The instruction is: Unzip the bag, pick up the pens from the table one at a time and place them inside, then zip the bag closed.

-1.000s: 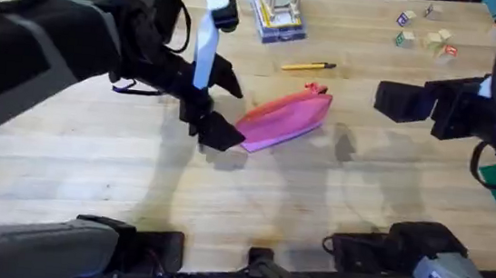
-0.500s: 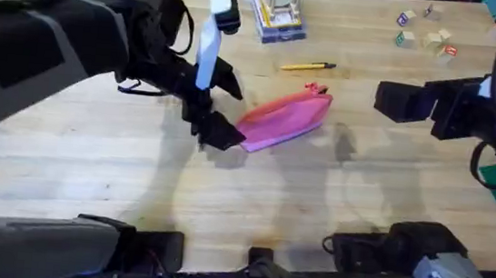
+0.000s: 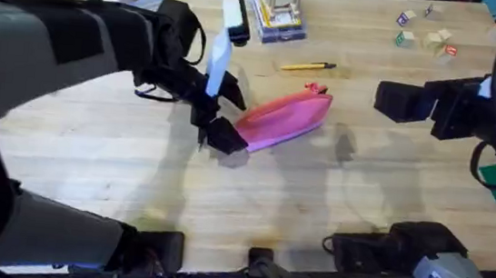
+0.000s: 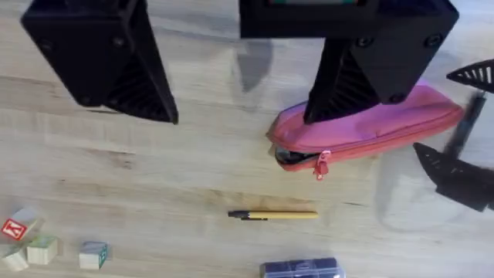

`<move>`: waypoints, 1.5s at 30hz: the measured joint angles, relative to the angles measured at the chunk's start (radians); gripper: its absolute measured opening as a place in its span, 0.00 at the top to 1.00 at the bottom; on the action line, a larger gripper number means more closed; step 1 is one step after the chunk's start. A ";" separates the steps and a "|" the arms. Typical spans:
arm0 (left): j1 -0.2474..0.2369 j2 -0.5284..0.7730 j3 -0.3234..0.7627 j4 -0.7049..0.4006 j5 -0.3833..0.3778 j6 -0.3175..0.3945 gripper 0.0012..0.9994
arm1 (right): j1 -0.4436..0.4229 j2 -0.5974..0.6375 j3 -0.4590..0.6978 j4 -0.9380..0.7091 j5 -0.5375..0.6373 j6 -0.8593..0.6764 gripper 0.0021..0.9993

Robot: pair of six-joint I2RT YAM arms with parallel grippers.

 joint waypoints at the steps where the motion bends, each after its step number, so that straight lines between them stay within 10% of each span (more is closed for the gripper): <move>1: -0.004 0.005 0.000 0.003 0.000 0.000 0.00 | 0.000 0.000 0.000 0.000 0.000 0.000 0.00; 7: -0.013 0.007 0.000 0.011 0.002 0.000 0.04 | 0.000 0.000 0.000 0.000 0.000 0.000 0.00; 16: -0.012 0.007 0.000 0.021 0.011 0.003 0.94 | 0.000 0.000 0.000 0.000 0.000 0.000 0.00; 29: -0.012 0.007 0.000 0.021 0.015 0.002 0.96 | 0.000 0.030 0.002 0.003 -0.055 0.000 0.00; 45: -0.012 0.007 0.000 0.021 0.016 0.002 0.96 | 0.133 0.430 0.066 0.170 -0.175 0.000 0.00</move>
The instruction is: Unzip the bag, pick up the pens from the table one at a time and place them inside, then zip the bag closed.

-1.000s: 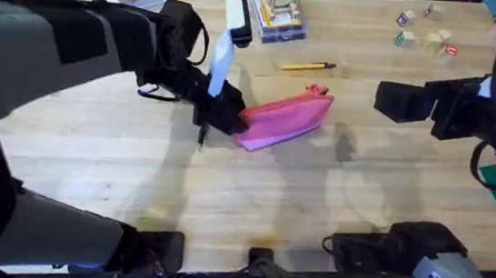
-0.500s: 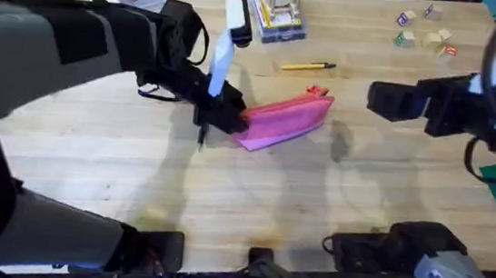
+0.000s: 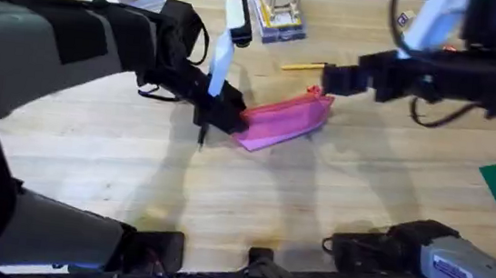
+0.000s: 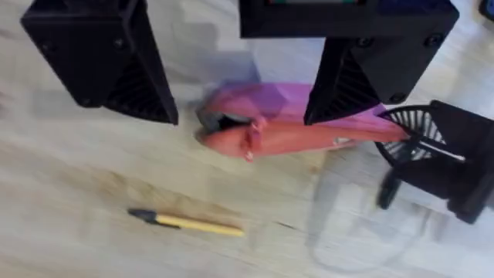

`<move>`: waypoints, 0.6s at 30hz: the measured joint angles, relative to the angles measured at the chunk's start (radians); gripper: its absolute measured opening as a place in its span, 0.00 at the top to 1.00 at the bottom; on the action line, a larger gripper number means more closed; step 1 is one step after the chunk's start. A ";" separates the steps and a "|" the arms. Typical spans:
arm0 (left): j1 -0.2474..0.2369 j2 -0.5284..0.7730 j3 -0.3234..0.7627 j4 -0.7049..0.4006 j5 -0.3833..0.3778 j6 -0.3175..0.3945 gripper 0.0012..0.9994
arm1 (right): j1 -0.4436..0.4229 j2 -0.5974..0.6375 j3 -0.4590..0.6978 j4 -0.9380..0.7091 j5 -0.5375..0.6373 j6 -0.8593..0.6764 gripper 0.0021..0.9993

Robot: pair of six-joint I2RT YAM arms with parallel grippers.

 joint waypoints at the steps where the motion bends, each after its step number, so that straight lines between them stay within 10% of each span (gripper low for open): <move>1: 0.000 0.000 0.000 0.000 0.000 0.000 0.96 | 0.018 0.018 0.000 0.028 -0.005 0.000 0.00; 18: 0.000 0.000 0.000 0.000 0.001 0.000 0.96 | 0.105 0.168 0.000 0.144 -0.023 0.027 0.00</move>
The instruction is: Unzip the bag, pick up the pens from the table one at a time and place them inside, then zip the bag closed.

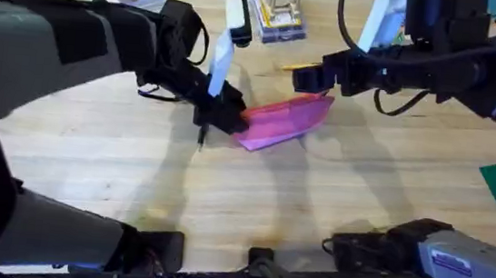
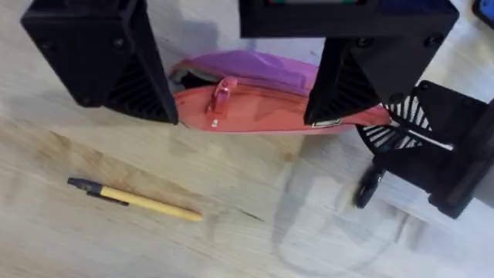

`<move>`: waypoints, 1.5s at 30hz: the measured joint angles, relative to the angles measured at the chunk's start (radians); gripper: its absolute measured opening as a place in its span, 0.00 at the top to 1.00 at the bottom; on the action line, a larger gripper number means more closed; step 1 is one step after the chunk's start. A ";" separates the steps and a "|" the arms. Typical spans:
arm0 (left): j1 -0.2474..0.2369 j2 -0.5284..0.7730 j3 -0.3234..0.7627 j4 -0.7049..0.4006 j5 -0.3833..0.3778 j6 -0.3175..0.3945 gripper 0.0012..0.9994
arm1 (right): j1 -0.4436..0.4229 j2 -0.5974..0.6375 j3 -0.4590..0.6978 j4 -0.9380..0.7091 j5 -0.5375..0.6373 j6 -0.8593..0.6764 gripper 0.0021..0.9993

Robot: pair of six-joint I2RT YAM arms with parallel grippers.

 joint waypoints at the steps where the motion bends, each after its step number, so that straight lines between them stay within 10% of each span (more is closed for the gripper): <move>1: 0.000 0.000 0.000 0.000 0.000 0.000 0.96 | 0.000 0.001 0.000 0.000 0.000 0.000 0.00; 23: 0.000 0.000 0.000 0.000 0.000 0.000 0.96 | 0.000 0.157 0.000 0.009 0.000 0.000 0.04; 37: 0.000 0.000 0.000 -0.004 0.000 0.000 0.96 | -0.006 0.171 0.000 -0.007 0.030 0.001 0.94; 45: 0.000 0.000 0.000 -0.003 0.000 0.000 0.96 | -0.006 0.171 0.004 -0.012 0.010 0.025 0.97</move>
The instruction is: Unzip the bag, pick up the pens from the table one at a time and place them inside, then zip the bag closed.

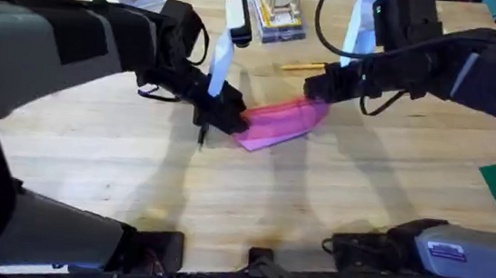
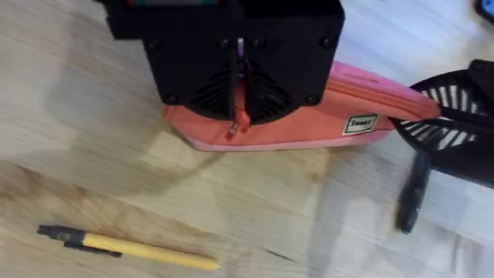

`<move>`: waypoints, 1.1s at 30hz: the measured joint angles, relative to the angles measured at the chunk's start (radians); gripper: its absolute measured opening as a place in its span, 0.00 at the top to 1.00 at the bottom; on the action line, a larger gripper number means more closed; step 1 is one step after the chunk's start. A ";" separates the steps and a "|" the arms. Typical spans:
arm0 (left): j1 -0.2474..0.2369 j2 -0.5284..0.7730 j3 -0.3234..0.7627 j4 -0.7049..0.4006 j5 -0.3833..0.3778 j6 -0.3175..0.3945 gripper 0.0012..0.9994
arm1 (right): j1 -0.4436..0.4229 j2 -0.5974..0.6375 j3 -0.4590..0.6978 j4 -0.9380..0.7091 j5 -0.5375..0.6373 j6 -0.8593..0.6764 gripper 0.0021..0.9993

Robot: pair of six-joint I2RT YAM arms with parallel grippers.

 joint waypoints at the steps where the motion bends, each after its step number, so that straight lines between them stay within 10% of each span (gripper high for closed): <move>1: 0.000 0.000 0.000 0.001 0.000 0.000 0.96 | 0.000 0.000 0.004 -0.003 -0.008 0.003 0.97; 15: 0.000 0.000 0.000 0.010 -0.001 0.000 0.96 | 0.034 -0.086 0.071 -0.033 -0.053 0.061 0.97; 33: 0.005 0.000 0.000 0.009 -0.005 0.000 0.96 | 0.325 -0.055 0.072 0.061 -0.015 0.155 0.97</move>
